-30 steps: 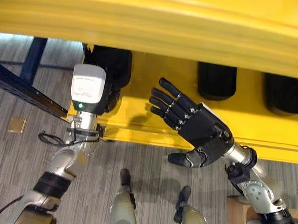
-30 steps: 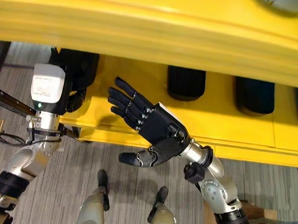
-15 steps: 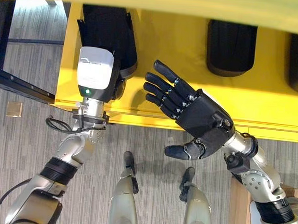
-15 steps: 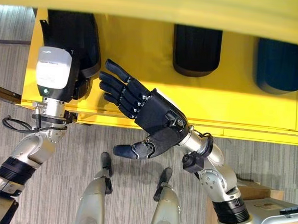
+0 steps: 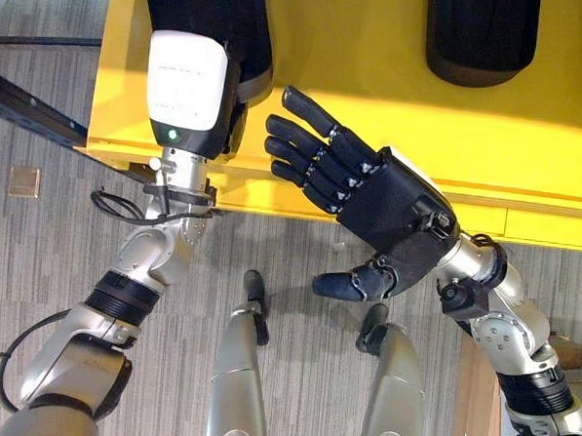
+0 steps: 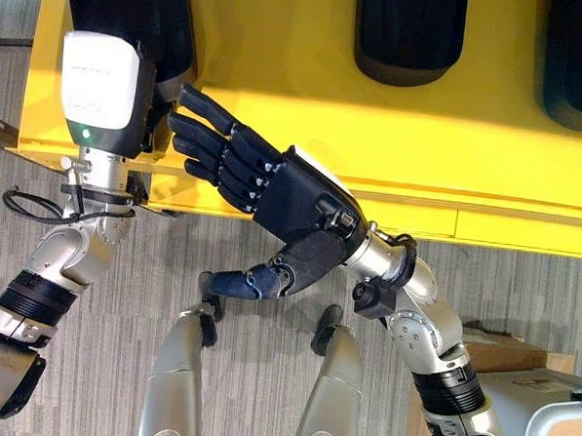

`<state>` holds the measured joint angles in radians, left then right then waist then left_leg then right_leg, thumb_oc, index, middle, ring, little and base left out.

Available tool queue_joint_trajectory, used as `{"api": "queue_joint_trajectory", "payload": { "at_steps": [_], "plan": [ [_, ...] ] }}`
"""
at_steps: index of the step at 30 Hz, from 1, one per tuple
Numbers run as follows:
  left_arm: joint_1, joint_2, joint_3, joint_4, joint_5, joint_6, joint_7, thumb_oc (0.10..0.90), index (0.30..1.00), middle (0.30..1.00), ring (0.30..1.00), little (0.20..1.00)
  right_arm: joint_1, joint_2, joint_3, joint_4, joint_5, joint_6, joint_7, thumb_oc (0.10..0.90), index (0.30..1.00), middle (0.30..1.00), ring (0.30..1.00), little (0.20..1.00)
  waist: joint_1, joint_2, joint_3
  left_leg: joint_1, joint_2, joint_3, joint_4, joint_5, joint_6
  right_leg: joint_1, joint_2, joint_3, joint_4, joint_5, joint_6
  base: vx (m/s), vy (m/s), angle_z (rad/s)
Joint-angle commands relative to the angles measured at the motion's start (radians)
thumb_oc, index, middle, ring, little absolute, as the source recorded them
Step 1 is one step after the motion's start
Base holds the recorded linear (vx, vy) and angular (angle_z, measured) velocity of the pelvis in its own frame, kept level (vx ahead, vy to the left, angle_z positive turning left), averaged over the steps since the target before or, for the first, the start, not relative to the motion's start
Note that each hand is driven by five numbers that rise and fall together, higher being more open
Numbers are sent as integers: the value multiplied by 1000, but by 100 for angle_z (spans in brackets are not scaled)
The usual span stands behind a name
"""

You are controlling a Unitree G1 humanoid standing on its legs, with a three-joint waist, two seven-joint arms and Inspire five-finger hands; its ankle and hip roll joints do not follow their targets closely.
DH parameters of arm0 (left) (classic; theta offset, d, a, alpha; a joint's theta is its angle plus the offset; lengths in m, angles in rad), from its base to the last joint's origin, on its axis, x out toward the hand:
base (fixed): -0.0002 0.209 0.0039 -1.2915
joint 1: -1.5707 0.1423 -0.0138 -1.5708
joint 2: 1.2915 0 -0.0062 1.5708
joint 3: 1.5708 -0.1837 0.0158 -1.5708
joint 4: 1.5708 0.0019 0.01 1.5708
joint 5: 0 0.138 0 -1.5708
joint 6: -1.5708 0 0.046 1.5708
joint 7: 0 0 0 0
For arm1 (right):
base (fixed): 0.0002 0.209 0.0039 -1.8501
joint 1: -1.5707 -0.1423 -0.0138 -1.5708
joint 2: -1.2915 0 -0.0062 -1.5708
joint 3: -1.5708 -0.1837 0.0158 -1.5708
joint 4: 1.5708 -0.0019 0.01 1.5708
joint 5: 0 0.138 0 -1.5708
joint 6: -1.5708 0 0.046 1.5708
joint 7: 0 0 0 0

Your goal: Move parts from the plastic box to the shelf.

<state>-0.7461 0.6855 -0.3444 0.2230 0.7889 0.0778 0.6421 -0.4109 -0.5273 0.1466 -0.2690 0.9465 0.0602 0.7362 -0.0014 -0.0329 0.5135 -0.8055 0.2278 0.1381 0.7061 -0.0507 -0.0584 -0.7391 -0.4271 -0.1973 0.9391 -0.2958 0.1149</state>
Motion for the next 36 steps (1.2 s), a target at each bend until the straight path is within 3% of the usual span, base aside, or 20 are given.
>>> {"api": "queue_joint_trajectory", "payload": {
  "at_steps": [1,4,9,11,17,24,29,32,36],
  "plan": [
    [22,-8,27,-58,4,-80,8,400,300,300,300,300,-38,14,-74,-108,104,-45,8,900,1000,1000,1000,1000,-21,30,-72,12,35,30,291,-246,21,-32,14,-1,25,64,-5,121,11,6],
    [58,-1,29,-74,2,-105,-7,400,300,300,300,300,-6,3,-74,-90,109,-23,15,900,1000,1000,1000,1000,-32,43,-105,5,46,24,399,-319,23,-52,4,34,131,-2,-17,175,23,-2],
    [106,5,3,-74,31,-144,-27,400,300,300,300,300,85,0,-77,-34,131,-6,57,900,1000,1000,1000,1000,-51,46,-144,42,59,17,473,-370,21,-18,-1,65,204,-61,-24,218,5,-5],
    [110,12,-21,-63,65,-122,-45,400,300,300,300,300,114,2,-82,-14,131,-4,87,900,1000,1000,1000,1000,-59,47,-153,71,65,19,467,-375,20,5,-4,70,202,-64,-19,161,-11,4],
    [53,92,-75,-14,85,-133,-36,400,300,300,300,300,121,-11,-76,-15,145,17,106,900,1000,1000,1000,1000,-70,46,-158,134,80,28,409,-363,13,52,-15,74,152,-42,-4,45,-8,-1],
    [-47,187,-123,44,6,-88,-67,400,300,300,300,300,96,-31,-84,-29,165,55,99,900,1000,1000,1000,1000,-78,50,-174,162,80,36,368,-352,10,68,-17,77,127,-32,5,11,11,0],
    [-69,200,-123,105,-53,-27,-39,400,300,300,300,300,114,-19,-92,-8,148,87,136,900,1000,1000,1000,1000,-74,49,-197,202,63,38,320,-335,4,103,-24,80,89,-13,14,65,49,-1],
    [-74,206,-112,140,-81,-34,-31,400,300,300,300,300,109,-11,-89,0,137,106,131,900,1000,1000,1000,1000,-74,53,-205,203,58,41,328,-341,4,103,-28,84,99,-22,14,67,55,0],
    [-102,207,-113,186,-129,24,-57,400,300,300,300,300,90,5,-71,-13,123,145,104,900,1000,1000,1000,1000,-76,58,-209,206,53,48,328,-343,3,109,-32,82,96,-19,14,30,55,-1]
  ]
}}
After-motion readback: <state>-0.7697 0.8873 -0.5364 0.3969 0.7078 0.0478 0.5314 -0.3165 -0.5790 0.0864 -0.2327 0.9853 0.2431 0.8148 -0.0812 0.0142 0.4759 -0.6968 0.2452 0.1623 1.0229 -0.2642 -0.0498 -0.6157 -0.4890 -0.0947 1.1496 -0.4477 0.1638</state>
